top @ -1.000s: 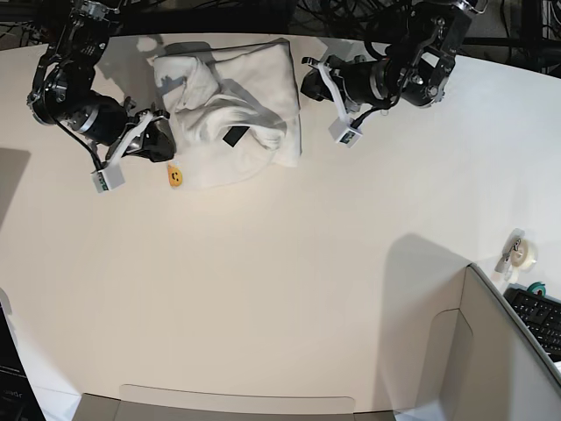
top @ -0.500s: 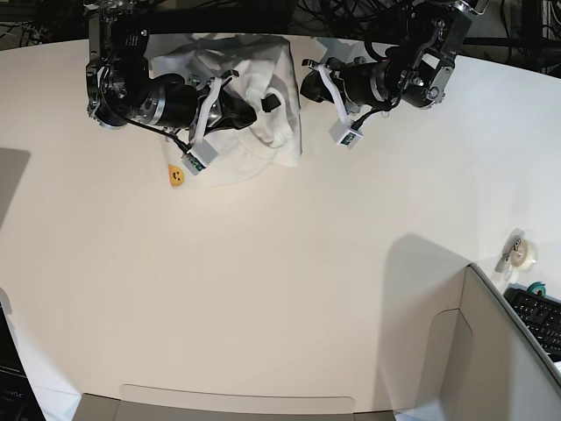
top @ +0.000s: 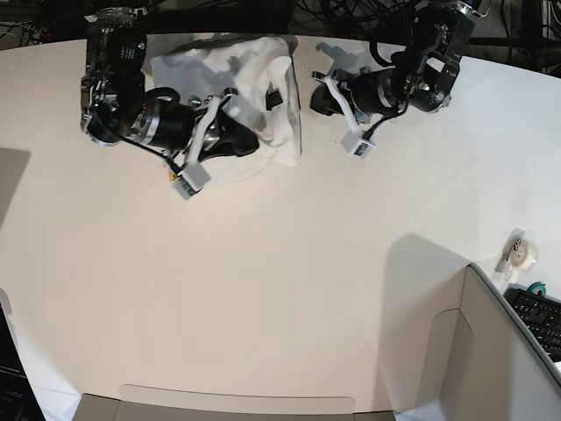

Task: Layout the t-shirt on the table in an organized manner, then fold the t-shirt properly
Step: 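Press and tuck the folded bundle with the right gripper, then grasp the bundle with both grippers and fold it over once more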

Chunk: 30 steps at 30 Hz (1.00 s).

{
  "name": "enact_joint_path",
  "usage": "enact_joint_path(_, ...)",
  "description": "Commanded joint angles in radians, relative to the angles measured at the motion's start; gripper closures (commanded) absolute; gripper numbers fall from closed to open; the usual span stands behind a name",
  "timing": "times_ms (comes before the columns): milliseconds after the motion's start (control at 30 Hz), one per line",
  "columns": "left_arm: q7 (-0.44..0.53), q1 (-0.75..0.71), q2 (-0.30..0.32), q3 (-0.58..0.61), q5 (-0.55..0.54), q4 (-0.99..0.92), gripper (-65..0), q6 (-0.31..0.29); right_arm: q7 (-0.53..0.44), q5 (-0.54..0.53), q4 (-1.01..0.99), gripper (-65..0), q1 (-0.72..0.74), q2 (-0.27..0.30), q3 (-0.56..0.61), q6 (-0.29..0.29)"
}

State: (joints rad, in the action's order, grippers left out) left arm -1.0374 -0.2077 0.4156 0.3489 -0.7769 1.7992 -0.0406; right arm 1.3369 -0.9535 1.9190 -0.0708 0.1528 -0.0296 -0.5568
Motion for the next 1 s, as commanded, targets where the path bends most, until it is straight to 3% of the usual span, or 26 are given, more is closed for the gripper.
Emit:
enact_joint_path(0,-0.004,0.001,0.012,-0.027,0.038,0.014,-4.0,0.018,-0.021,-0.022,0.015,0.0,0.029,0.006,-0.04,0.001)
enact_joint_path(200,-0.011,0.001,0.006,-0.149,0.03,0.172,-4.2,0.018,-0.02,-0.02,-0.057,0.0,0.114,0.02,-0.27,0.001)
enact_joint_path(333,-0.013,0.0,0.004,-0.149,0.027,0.274,-4.0,0.012,-0.02,0.003,-0.198,0.0,0.202,0.06,-0.316,0.002)
enact_joint_path(433,-0.011,0.006,0.009,-0.07,-0.032,0.279,-4.0,-0.003,-0.02,0.078,-0.286,0.0,0.266,0.07,-0.312,0.002)
enact_joint_path(533,-0.008,0.012,0.009,0.04,-0.062,0.279,-4.0,-0.103,-0.02,0.198,-0.349,0.0,0.32,0.067,-0.307,0.001)
enact_joint_path(700,-0.005,0.084,0.03,0.204,-0.06,0.279,-4.0,-0.227,-0.032,0.385,-0.379,0.0,0.389,0.066,-0.177,-0.003)
enact_joint_path(867,-0.004,0.159,0.047,0.344,-0.062,0.279,-4.0,-0.244,-0.122,0.549,-0.398,0.0,0.409,0.072,0.0,-0.003)
enact_joint_path(967,-0.008,0.215,0.047,0.474,-0.062,0.279,-4.0,-0.244,-0.129,0.6,-0.458,0.0,0.432,0.063,0.063,-0.004)
